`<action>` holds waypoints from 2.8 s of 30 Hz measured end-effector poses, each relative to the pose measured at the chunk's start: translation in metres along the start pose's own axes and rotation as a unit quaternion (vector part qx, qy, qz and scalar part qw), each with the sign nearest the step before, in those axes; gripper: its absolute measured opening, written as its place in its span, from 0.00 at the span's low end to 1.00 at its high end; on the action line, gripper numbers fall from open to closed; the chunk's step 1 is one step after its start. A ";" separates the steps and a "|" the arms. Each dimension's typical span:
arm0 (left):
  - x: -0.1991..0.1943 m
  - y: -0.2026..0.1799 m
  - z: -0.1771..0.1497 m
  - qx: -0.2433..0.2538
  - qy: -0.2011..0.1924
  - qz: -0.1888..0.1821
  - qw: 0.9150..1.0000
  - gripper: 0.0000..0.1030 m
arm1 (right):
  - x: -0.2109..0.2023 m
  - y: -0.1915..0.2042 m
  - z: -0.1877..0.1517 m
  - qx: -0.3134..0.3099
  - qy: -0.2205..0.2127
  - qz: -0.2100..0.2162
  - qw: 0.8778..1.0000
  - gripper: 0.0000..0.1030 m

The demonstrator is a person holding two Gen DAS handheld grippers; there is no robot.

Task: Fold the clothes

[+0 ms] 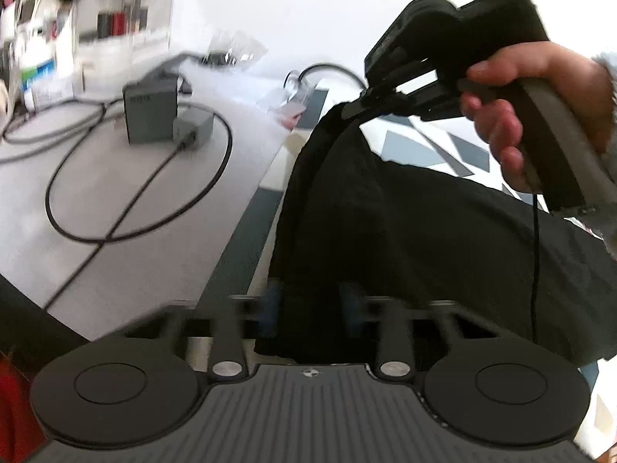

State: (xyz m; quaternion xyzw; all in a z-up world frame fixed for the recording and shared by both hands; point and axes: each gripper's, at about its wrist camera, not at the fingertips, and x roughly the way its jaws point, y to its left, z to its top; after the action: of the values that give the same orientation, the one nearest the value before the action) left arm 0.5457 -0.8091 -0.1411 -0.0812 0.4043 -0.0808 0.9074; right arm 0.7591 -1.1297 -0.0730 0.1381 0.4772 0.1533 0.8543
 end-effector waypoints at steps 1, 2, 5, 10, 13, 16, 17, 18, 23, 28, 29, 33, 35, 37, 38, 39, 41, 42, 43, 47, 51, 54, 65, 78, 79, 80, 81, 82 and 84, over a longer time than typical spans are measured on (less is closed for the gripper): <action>0.002 0.002 -0.001 -0.009 0.003 0.012 1.000 0.15 | 0.003 0.001 0.001 -0.002 0.001 0.001 1.000 0.03; 0.004 0.006 -0.002 -0.021 0.004 0.023 1.000 0.15 | 0.007 0.002 0.001 -0.006 0.000 0.003 1.000 0.03; 0.004 0.016 -0.004 -0.060 0.011 0.049 0.997 0.24 | 0.022 0.004 0.002 -0.005 -0.010 0.022 1.000 0.07; -0.027 0.022 -0.004 -0.100 -0.002 0.059 0.993 0.63 | -0.006 -0.011 0.000 0.036 -0.093 -0.002 0.995 0.41; -0.031 0.031 -0.013 -0.160 0.041 -0.036 0.986 0.63 | -0.053 -0.043 -0.010 0.084 -0.130 0.016 0.988 0.48; -0.014 0.039 -0.029 -0.211 0.100 -0.112 0.966 0.63 | -0.110 -0.095 -0.041 0.158 -0.160 0.043 0.973 0.48; -0.007 0.042 -0.033 -0.225 0.112 -0.111 0.961 0.63 | -0.127 -0.112 -0.057 0.177 -0.166 0.045 0.969 0.48; -0.001 0.045 -0.038 -0.239 0.123 -0.110 0.957 0.63 | -0.143 -0.127 -0.074 0.194 -0.170 0.045 0.965 0.48; 0.011 0.052 -0.037 -0.286 0.099 -0.133 0.944 0.69 | -0.209 -0.193 -0.157 0.270 -0.198 -0.013 0.942 0.49; 0.024 0.049 -0.024 -0.303 0.078 -0.138 0.940 0.68 | -0.246 -0.236 -0.222 0.373 -0.225 -0.066 0.898 0.50; 0.026 0.046 -0.023 -0.305 0.073 -0.136 0.940 0.64 | -0.249 -0.239 -0.230 0.381 -0.228 -0.076 0.893 0.50; 0.030 0.045 -0.021 -0.309 0.061 -0.100 0.944 0.18 | -0.250 -0.234 -0.243 0.381 -0.237 -0.117 0.886 0.57; 0.024 0.042 -0.016 -0.297 0.046 -0.088 0.950 0.11 | -0.245 -0.224 -0.243 0.352 -0.233 -0.151 0.894 0.57; 0.011 0.038 -0.008 -0.273 0.022 -0.080 0.958 0.10 | -0.236 -0.209 -0.240 0.309 -0.218 -0.186 0.907 0.60; 0.004 0.036 -0.004 -0.261 0.011 -0.076 0.962 0.10 | -0.230 -0.201 -0.237 0.287 -0.211 -0.199 0.913 0.64; -0.002 0.033 0.000 -0.248 -0.001 -0.072 0.966 0.10 | -0.224 -0.193 -0.235 0.266 -0.204 -0.210 0.919 0.66; -0.015 0.029 0.009 -0.223 -0.025 -0.064 0.972 0.10 | -0.209 -0.178 -0.227 0.227 -0.192 -0.234 0.926 0.76; -0.021 0.027 0.013 -0.211 -0.036 -0.060 0.975 0.10 | -0.199 -0.170 -0.225 0.207 -0.187 -0.242 0.929 0.76; -0.027 0.024 0.017 -0.199 -0.048 -0.056 0.977 0.10 | -0.189 -0.162 -0.224 0.187 -0.173 -0.246 0.935 0.77; -0.033 0.032 0.017 -0.208 -0.047 -0.032 0.976 0.10 | -0.143 -0.128 -0.222 0.096 -0.108 -0.253 0.957 0.82; -0.031 0.044 0.011 -0.226 -0.038 0.008 0.973 0.10 | -0.116 -0.093 -0.234 0.007 -0.096 -0.264 0.960 0.87; -0.033 0.045 0.011 -0.224 -0.037 0.028 0.973 0.10 | -0.117 -0.088 -0.232 0.020 -0.080 -0.239 0.967 0.88; -0.035 -0.002 0.018 -0.179 -0.066 0.093 0.977 0.10 | -0.249 -0.195 -0.283 0.306 -0.246 -0.273 0.878 0.84; -0.024 -0.230 0.000 0.168 -0.085 -0.095 0.978 0.09 | -0.303 -0.297 -0.300 0.404 -0.286 -0.263 0.828 0.83; -0.018 -0.247 -0.009 0.194 -0.073 -0.119 0.971 0.09 | -0.306 -0.304 -0.297 0.400 -0.289 -0.256 0.831 0.83; -0.011 -0.265 -0.018 0.221 -0.059 -0.143 0.963 0.09 | -0.308 -0.311 -0.294 0.395 -0.292 -0.249 0.834 0.83; -0.001 -0.284 -0.030 0.247 -0.040 -0.170 0.953 0.09 | -0.311 -0.318 -0.291 0.391 -0.295 -0.243 0.838 0.83; 0.008 -0.299 -0.040 0.267 -0.014 -0.192 0.944 0.09 | -0.313 -0.322 -0.288 0.385 -0.295 -0.238 0.841 0.83; 0.027 -0.319 -0.061 0.289 0.031 -0.220 0.931 0.10 | -0.317 -0.331 -0.281 0.373 -0.296 -0.230 0.849 0.83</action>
State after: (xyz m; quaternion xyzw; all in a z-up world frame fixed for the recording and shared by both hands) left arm 0.4919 -1.1306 -0.1332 0.1004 0.3632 -0.3946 0.8380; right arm 0.4035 -1.5323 -0.0964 0.3715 0.2410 -0.2851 0.8501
